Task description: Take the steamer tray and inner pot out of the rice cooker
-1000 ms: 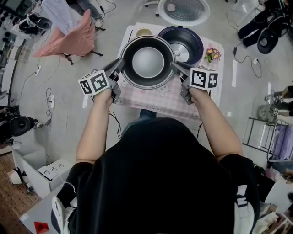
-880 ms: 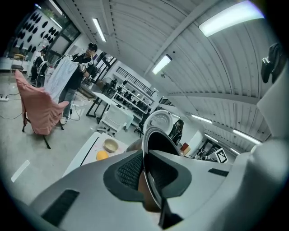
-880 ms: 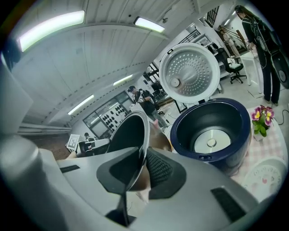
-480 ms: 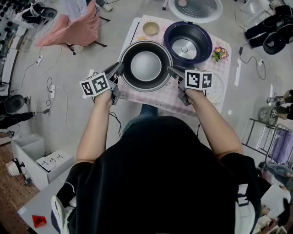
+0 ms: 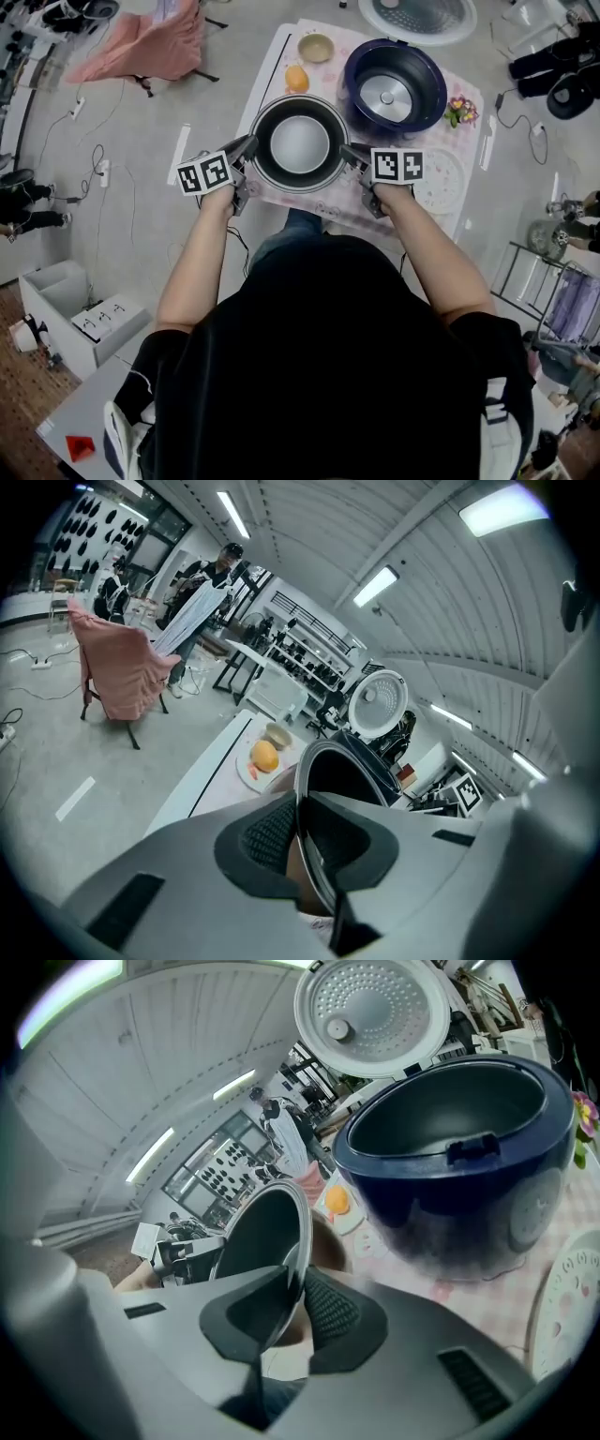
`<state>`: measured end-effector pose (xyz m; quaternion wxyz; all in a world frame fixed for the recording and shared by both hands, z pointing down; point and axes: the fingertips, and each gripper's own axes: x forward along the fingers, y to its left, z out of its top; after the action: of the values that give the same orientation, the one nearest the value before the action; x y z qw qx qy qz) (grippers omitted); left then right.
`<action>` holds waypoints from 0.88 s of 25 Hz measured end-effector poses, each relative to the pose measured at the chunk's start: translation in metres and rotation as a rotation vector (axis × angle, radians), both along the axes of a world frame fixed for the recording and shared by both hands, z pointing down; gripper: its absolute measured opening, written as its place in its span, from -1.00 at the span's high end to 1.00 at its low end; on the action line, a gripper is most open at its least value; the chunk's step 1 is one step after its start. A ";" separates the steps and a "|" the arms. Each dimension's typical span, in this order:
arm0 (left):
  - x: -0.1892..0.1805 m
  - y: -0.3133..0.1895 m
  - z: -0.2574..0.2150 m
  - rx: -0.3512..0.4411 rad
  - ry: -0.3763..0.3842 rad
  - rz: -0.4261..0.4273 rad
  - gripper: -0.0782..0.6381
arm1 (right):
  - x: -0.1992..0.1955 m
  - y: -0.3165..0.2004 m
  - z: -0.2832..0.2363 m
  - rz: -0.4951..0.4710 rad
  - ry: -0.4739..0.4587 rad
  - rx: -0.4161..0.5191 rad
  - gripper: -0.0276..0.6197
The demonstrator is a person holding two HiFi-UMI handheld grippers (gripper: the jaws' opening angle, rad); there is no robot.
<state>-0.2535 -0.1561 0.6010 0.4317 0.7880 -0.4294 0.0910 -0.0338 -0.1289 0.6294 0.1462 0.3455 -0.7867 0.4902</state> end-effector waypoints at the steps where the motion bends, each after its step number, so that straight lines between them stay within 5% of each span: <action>1: -0.001 0.000 0.006 -0.012 -0.004 -0.001 0.64 | -0.001 -0.001 0.005 -0.003 0.002 -0.010 0.73; 22: -0.008 -0.014 0.072 -0.120 -0.038 -0.025 0.63 | -0.008 -0.012 0.062 -0.017 0.009 -0.115 0.73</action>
<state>-0.2614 -0.1697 0.6730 0.4709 0.7535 -0.4412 0.1263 -0.0417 -0.1409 0.6918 0.1738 0.3319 -0.7596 0.5316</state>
